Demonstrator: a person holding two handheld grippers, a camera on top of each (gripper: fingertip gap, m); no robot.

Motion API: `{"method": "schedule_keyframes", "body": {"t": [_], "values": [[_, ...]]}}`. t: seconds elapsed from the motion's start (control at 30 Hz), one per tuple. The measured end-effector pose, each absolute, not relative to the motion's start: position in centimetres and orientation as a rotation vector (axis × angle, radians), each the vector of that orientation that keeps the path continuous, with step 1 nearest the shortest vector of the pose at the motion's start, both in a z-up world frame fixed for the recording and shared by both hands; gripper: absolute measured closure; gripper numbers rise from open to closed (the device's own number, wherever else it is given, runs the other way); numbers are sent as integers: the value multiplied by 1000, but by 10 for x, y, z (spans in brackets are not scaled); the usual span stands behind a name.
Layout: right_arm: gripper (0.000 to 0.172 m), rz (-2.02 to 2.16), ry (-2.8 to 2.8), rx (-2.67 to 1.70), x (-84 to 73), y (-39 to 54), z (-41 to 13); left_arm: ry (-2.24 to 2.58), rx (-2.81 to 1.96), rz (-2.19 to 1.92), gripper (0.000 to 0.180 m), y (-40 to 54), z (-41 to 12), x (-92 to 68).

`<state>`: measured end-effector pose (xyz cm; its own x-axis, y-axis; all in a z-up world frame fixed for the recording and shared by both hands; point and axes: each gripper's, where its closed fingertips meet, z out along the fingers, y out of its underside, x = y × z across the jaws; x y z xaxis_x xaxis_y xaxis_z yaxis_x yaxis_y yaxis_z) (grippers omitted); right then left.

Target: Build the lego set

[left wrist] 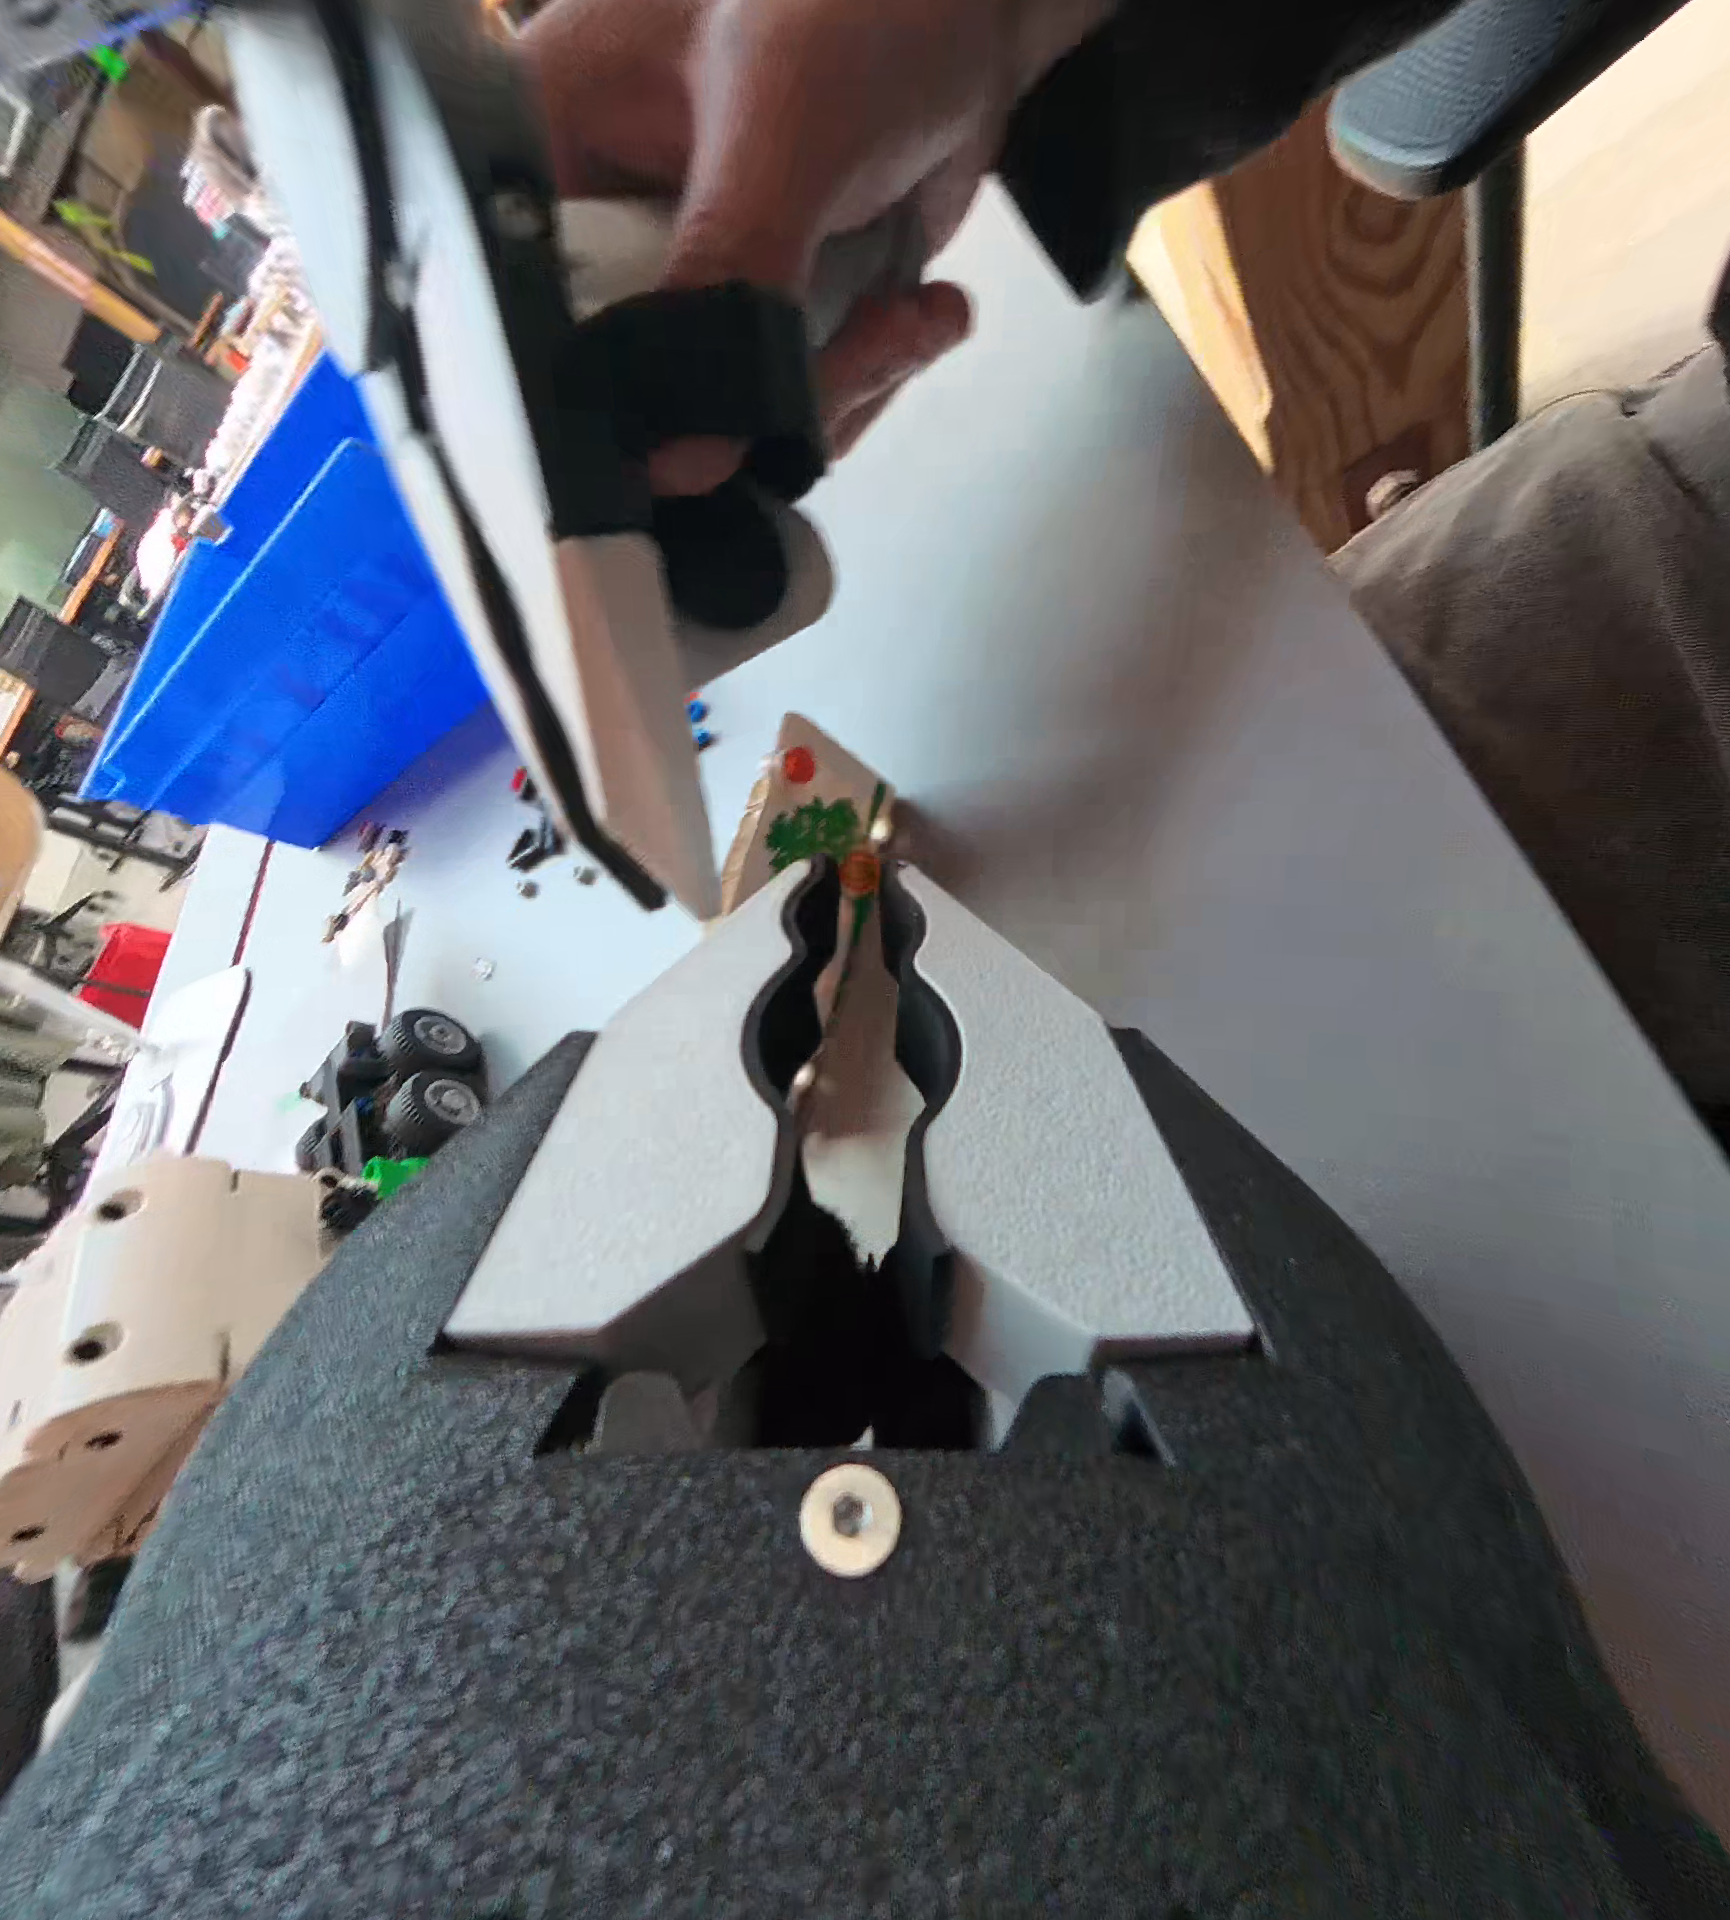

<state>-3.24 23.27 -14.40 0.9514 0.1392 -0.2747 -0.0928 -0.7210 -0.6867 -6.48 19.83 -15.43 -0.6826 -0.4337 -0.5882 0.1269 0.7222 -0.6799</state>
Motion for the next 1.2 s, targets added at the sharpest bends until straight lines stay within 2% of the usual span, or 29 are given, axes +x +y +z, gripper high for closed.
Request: {"method": "schedule_keyframes", "body": {"t": [0.17, 0.4, 0.53, 0.63, 0.67, 0.93, 1.2], "values": [[143, 408, 15, -2215, -40, 231, -145, 2066, -282, -796, 174, 229, -151, -49], [143, 179, -112, -2290, -37, 241, -164, 2005, -246, -673, 174, 250, -147, -46], [149, 115, -175, -2306, -36, 246, -167, 1998, -262, -707, 174, 253, -144, -46], [160, 129, -165, -2290, -35, 249, -165, 1999, -236, -703, 174, 251, -146, -47], [166, 148, -154, -2281, -35, 250, -164, 2000, -234, -694, 174, 251, -147, -47], [166, 719, 134, -2156, -44, 247, -147, 2005, -294, -766, 174, 247, -146, -47], [166, 787, 136, -2169, -53, 248, -159, 2012, -359, -818, 175, 250, -143, -46]]}}
